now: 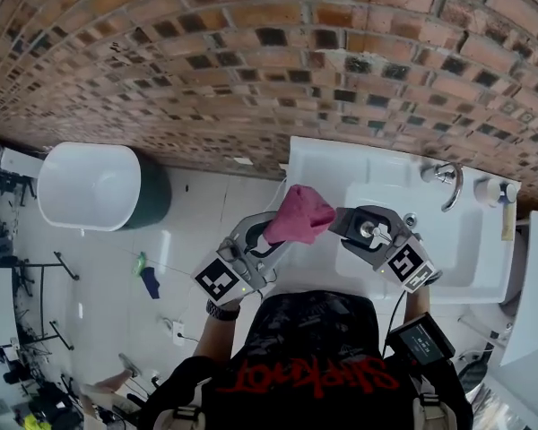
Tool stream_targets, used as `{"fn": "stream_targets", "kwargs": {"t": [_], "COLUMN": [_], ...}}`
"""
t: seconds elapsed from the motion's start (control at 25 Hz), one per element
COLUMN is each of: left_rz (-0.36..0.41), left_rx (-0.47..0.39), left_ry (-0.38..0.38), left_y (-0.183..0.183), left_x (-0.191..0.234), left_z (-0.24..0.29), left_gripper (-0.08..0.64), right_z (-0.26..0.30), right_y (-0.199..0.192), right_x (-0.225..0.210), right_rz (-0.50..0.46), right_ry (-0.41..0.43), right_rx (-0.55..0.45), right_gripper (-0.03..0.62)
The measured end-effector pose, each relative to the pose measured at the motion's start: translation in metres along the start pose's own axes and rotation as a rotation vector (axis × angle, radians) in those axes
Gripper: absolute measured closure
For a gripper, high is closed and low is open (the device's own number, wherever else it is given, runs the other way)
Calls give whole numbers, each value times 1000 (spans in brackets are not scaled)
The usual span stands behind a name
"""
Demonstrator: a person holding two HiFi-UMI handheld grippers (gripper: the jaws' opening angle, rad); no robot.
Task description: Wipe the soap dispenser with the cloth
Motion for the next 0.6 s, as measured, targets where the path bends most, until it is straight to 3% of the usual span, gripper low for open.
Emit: {"fn": "stream_targets", "kwargs": {"t": [0.2, 0.32, 0.44, 0.6], "left_rz": [-39, -62, -109, -153], "left_rx": [-21, -6, 23, 15], "left_ry": [149, 282, 406, 513], "left_y": [0, -3, -15, -29], "left_x": [4, 0, -8, -13], "left_z": [-29, -55, -77, -92], "left_gripper": [462, 462, 462, 462], "right_z": [74, 119, 152, 183], "right_y": [-63, -96, -118, -130], "right_x": [-46, -62, -77, -99], "right_rz": [48, 75, 65, 63], "right_ry": [-70, -100, -112, -127], "right_rx": [141, 190, 225, 243], "right_gripper": [290, 291, 291, 291]}}
Point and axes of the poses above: the fingertips, and each gripper's own axes: z forward along the fingers, x to its left, y out of its top, the point moved 1 cm from there along -z, backward along the fingers, and after that the axes turned 7 degrees about -y, right-handed, at the moved point
